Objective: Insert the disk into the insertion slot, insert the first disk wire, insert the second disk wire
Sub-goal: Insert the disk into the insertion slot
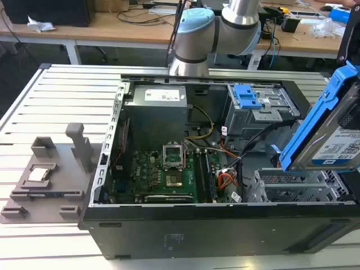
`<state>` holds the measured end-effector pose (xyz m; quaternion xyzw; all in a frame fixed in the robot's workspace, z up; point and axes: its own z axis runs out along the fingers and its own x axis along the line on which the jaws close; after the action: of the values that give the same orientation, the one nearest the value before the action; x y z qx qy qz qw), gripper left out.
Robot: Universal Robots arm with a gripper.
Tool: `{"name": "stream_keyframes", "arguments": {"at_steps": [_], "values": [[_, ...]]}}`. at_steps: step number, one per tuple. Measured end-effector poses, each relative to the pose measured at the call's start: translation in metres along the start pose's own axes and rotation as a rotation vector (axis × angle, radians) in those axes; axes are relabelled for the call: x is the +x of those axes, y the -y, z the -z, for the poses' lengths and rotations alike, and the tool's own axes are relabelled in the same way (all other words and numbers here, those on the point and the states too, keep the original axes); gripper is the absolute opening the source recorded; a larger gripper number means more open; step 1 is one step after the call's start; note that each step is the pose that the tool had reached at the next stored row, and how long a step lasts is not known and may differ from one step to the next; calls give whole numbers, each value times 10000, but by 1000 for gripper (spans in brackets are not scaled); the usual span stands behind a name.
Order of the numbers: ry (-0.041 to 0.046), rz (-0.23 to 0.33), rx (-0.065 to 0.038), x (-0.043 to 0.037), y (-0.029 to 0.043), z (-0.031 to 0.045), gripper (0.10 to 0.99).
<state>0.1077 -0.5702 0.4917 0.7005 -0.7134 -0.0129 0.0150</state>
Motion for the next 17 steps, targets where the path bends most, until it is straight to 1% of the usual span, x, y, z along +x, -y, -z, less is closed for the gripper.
{"name": "stream_keyframes", "arguments": {"at_steps": [3, 7, 17], "values": [[1, 0, 0, 0, -20, -4, 361], [0, 0, 0, 1, -38, -36, 361], [0, 0, 0, 0, -50, -124, 361]]}}
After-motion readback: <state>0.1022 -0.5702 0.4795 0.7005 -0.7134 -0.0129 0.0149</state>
